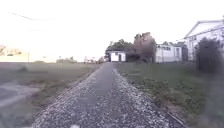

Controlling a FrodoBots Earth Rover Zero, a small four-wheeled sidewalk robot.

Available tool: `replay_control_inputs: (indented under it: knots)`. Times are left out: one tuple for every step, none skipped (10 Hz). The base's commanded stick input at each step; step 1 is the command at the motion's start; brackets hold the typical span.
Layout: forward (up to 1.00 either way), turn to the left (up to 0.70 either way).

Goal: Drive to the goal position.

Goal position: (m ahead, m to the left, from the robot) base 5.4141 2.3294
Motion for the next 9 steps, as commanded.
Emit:
replay_control_inputs:
  knots:
    - [0.70, 0.00]
    - [0.70, 0.00]
    - [0.70, 0.00]
    - [0.70, 0.00]
    - [0.70, 0.00]
    - [0.70, 0.00]
    - [0.70, 0.00]
    - [0.70, 0.00]
    - [0.70, 0.00]
